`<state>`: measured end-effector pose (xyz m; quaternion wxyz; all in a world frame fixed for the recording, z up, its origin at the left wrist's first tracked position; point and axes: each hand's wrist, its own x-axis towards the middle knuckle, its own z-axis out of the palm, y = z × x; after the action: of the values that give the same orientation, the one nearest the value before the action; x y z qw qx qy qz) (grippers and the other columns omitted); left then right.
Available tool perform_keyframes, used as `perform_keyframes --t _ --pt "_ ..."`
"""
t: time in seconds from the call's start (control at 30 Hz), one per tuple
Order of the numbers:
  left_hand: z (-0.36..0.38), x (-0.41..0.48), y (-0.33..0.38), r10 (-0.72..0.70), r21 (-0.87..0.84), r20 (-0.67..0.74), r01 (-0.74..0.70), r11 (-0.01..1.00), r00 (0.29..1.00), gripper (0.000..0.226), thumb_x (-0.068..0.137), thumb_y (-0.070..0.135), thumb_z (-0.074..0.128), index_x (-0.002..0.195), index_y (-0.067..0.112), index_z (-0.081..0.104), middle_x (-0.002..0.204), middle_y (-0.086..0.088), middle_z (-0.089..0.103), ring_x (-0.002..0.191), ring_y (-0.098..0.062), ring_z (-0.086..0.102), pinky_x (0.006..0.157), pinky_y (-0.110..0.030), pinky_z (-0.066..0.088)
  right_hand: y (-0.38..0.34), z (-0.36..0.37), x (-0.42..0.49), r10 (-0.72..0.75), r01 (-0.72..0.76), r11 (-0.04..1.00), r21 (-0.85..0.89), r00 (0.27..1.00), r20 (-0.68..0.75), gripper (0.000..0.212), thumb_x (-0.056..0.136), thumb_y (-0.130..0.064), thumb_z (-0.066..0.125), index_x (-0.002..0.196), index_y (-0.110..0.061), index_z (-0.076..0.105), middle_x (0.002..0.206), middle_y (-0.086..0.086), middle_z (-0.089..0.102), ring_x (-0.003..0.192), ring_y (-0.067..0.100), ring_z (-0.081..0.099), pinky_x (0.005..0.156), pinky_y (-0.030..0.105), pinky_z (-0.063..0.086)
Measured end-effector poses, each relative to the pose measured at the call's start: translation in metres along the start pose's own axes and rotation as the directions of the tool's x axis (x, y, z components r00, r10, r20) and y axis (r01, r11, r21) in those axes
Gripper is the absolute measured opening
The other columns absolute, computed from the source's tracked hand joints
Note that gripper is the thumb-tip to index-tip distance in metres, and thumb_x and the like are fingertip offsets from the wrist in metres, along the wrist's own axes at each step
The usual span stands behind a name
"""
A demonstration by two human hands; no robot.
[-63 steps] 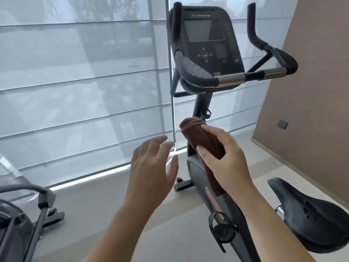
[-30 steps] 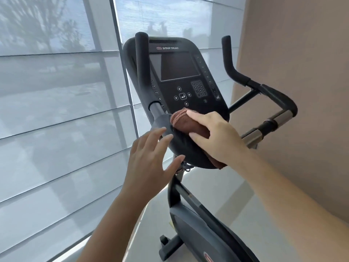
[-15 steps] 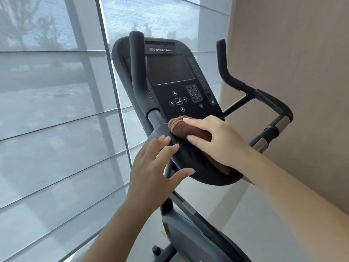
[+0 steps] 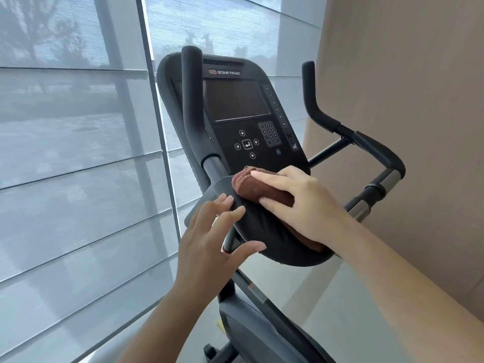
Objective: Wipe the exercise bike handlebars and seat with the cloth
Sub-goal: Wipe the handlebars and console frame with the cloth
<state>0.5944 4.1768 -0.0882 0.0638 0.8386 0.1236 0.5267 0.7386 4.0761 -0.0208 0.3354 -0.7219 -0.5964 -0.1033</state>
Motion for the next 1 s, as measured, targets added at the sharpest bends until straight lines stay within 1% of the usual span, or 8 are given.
perform_keyframes --t 0.1,0.23,0.47,0.6,0.73,0.83,0.9,1.0 --pt "0.0 0.0 0.002 -0.006 -0.007 0.0 0.006 1.0 1.0 0.058 0.077 0.056 0.053 0.099 0.004 0.066 0.101 -0.013 0.062 0.112 -0.022 0.053 0.084 -0.031 0.045 -0.003 0.004 0.015 0.0 -0.001 0.998 0.059 1.0 0.031 0.043 0.087 -0.03 0.057 0.128 -0.041 0.048 0.105 -0.001 0.053 0.095 0.011 0.052 0.079 0.012 0.035" --pt "0.0 -0.003 0.003 -0.02 -0.004 0.006 0.02 1.0 1.0 0.056 0.076 0.054 0.054 0.101 0.005 0.066 0.104 -0.012 0.062 0.113 -0.02 0.052 0.085 -0.03 0.045 0.009 -0.008 -0.017 -0.042 0.041 0.999 0.025 0.999 0.017 0.044 0.085 -0.024 0.06 0.126 -0.038 0.051 0.106 -0.003 0.054 0.094 0.006 0.051 0.08 -0.001 0.034" --pt "0.003 -0.004 0.003 -0.037 -0.032 -0.008 0.036 0.999 0.999 0.06 0.08 0.059 0.047 0.102 0.006 0.065 0.108 -0.012 0.062 0.112 -0.023 0.054 0.084 -0.027 0.044 0.012 -0.015 -0.038 0.008 -0.008 1.0 0.014 0.999 -0.037 0.041 0.083 -0.026 0.062 0.123 -0.035 0.055 0.107 -0.001 0.058 0.097 0.014 0.057 0.086 0.018 0.041" --pt "0.003 -0.006 0.003 -0.045 -0.056 -0.016 0.044 0.997 0.999 0.061 0.08 0.059 0.047 0.104 0.006 0.065 0.11 -0.011 0.061 0.113 -0.022 0.053 0.084 -0.027 0.044 -0.008 0.001 0.013 0.016 -0.016 1.0 0.021 1.0 0.026 0.042 0.087 -0.029 0.058 0.127 -0.039 0.049 0.106 0.001 0.054 0.096 0.012 0.051 0.08 0.015 0.033" --pt "0.003 -0.007 -0.002 -0.044 -0.121 0.005 0.044 0.992 0.999 0.057 0.077 0.054 0.055 0.106 0.005 0.064 0.11 -0.012 0.06 0.115 -0.02 0.051 0.092 -0.024 0.041 -0.009 -0.001 -0.002 -0.012 0.011 0.999 0.03 1.0 0.028 0.043 0.086 -0.027 0.06 0.127 -0.036 0.05 0.109 0.002 0.053 0.098 0.011 0.051 0.081 0.008 0.035" --pt "0.001 -0.006 -0.009 -0.014 -0.194 0.019 0.017 0.981 1.0 0.054 0.073 0.046 0.063 0.106 0.004 0.063 0.111 -0.007 0.058 0.117 -0.017 0.048 0.095 -0.027 0.04 -0.004 -0.011 -0.043 -0.048 0.049 0.998 0.035 0.998 -0.029 0.04 0.084 -0.026 0.063 0.122 -0.035 0.054 0.111 0.001 0.054 0.104 0.015 0.054 0.093 0.024 0.044" --pt "-0.001 -0.003 -0.016 0.03 -0.22 0.017 -0.026 0.975 0.999 0.05 0.073 0.041 0.065 0.105 0.003 0.064 0.111 -0.003 0.056 0.115 -0.017 0.05 0.094 -0.031 0.044 -0.006 -0.011 -0.055 -0.041 0.043 0.999 0.021 0.996 -0.076 0.038 0.083 -0.029 0.062 0.12 -0.032 0.057 0.111 0.002 0.055 0.104 0.019 0.056 0.093 0.034 0.047" --pt "-0.005 0.004 -0.027 0.044 -0.24 0.04 -0.033 0.97 0.998 0.051 0.072 0.041 0.067 0.102 0.0 0.064 0.11 -0.01 0.058 0.107 -0.019 0.055 0.087 -0.032 0.05 -0.018 -0.001 -0.032 0.011 -0.013 1.0 -0.015 0.995 -0.102 0.039 0.082 -0.029 0.063 0.121 -0.034 0.056 0.108 -0.001 0.054 0.1 0.014 0.054 0.091 0.026 0.044"
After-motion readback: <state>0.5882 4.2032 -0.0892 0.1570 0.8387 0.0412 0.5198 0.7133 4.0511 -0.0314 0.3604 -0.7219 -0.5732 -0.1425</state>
